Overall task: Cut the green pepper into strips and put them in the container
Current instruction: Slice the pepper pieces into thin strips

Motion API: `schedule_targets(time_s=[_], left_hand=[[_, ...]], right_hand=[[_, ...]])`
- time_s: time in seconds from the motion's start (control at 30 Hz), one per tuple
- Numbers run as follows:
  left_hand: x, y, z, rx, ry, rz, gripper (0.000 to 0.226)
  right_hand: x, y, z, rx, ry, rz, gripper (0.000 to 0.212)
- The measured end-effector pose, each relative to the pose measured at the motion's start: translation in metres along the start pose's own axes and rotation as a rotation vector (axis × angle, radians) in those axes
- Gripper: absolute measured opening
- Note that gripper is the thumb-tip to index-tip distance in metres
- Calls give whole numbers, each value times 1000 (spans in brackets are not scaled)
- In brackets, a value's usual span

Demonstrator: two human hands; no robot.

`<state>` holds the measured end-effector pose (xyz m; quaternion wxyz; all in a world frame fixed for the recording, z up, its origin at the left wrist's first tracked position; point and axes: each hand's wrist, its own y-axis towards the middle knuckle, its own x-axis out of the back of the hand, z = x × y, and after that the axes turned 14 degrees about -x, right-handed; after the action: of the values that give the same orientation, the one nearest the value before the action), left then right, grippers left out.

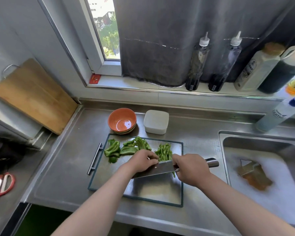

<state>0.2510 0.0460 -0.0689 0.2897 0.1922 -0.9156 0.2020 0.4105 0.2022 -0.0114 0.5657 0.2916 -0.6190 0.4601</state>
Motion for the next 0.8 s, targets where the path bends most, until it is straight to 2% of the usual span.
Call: schedule_targets(time_s=[0.07, 0.2, 0.4, 0.43, 0.53, 0.63, 0.7, 0.8], left_hand=[[1, 1, 4, 39, 9, 23, 21], [13, -4, 9, 138, -192, 1, 18], [19, -14, -1, 38, -237, -45, 7], [20, -17, 1, 48, -238, -102, 7], [32, -33, 28, 159, -190, -418, 11], [42, -61, 63, 260, -30, -632, 17], [43, -80, 82, 295, 83, -681, 22], [39, -95, 101, 266, 154, -644, 23]], right_hand=[[0, -2, -3, -6, 3, 22, 11], [0, -6, -12, -45, -1, 38, 16], [3, -6, -11, -72, 6, 46, 18], [4, -6, -9, -83, 27, 58, 18], [3, -3, -2, -153, 137, 89, 15], [2, 1, 10, -228, 254, 133, 11], [-1, 3, 26, -263, 334, 158, 5], [-7, 5, 57, -313, 460, 184, 11]])
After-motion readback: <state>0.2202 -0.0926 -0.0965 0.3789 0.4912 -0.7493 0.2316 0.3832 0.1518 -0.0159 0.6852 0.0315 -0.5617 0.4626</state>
